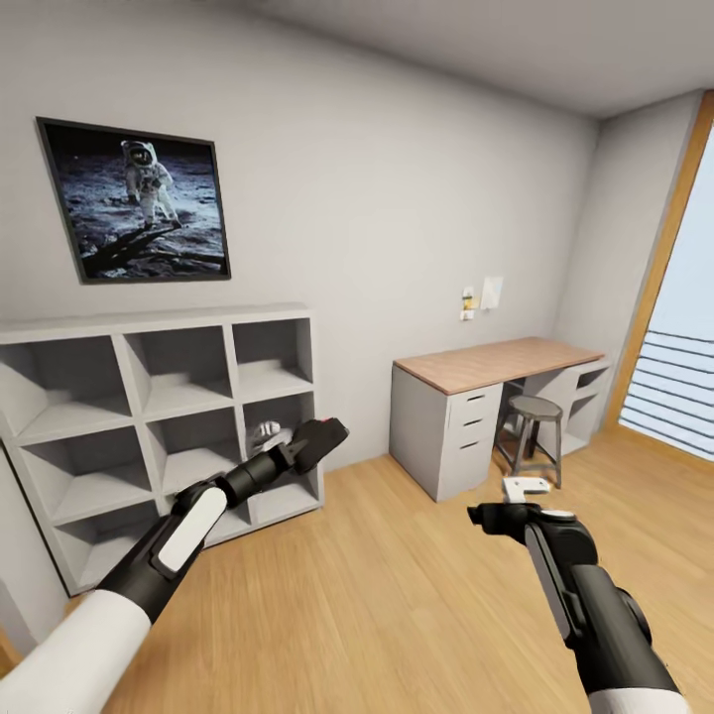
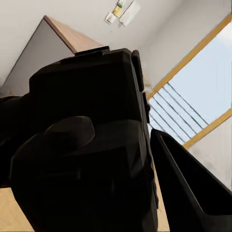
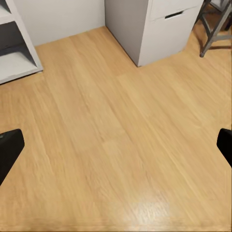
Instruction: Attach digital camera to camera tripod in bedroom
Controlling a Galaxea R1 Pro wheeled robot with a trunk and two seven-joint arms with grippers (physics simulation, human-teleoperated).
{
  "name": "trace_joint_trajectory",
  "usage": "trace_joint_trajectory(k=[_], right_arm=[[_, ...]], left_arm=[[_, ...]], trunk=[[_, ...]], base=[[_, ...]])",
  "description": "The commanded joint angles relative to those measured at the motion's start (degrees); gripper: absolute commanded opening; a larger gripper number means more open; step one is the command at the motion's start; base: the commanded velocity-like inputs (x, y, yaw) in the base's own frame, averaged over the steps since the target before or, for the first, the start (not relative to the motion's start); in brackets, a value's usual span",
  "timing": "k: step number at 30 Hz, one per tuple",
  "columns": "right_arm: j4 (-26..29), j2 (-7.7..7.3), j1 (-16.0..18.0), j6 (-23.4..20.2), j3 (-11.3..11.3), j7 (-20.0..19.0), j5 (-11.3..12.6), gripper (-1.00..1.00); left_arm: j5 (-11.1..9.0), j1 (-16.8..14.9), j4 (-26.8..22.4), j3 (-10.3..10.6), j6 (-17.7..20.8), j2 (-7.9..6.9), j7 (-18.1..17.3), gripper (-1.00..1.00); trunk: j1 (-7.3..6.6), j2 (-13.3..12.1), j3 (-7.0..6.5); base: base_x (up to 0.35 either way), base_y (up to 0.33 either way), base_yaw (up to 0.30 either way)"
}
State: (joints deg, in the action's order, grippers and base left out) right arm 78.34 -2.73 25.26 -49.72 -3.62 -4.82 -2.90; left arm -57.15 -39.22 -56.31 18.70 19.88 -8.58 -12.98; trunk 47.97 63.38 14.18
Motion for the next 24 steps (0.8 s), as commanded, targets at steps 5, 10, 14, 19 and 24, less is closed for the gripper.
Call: trace_joint_trajectory(k=[5,10,14,19,24], right_arm=[[-15.07,-0.07,0.05,6.15,-0.07,-0.46,-0.35,1.0],[-24.19,-0.08,0.05,9.57,0.0,-0.46,-0.41,1.0],[-36.21,-0.1,0.05,16.18,0.01,-0.38,-0.43,1.0],[-42.73,-0.09,0.05,21.43,0.08,-0.39,-0.44,1.0],[-44.03,-0.16,0.05,22.45,0.1,-0.41,-0.38,1.0]], left_arm=[[1.53,-0.07,10.11,0.01,0.18,0.37,0.81,-1.0],[1.77,-0.07,18.68,0.02,0.05,0.41,0.86,-1.0],[2.46,-0.07,28.76,0.02,-0.42,0.12,0.91,-1.0],[3.68,-0.07,34.09,0.02,-1.03,0.2,0.94,-1.0],[4.37,-0.07,35.57,-0.05,-1.19,0.23,0.94,-1.0]], trunk=[[-1.11,-1.96,-0.84],[-2.2,-3.96,-1.73],[-3.08,-5.57,-2.45],[-4.18,-7.57,-3.35],[-5.28,-9.58,-4.25]], base=[[0.0,0.0,0.0],[0.0,0.0,0.0],[0.0,0.0,0.0],[0.0,0.0,0.0],[0.0,0.0,0.0]])
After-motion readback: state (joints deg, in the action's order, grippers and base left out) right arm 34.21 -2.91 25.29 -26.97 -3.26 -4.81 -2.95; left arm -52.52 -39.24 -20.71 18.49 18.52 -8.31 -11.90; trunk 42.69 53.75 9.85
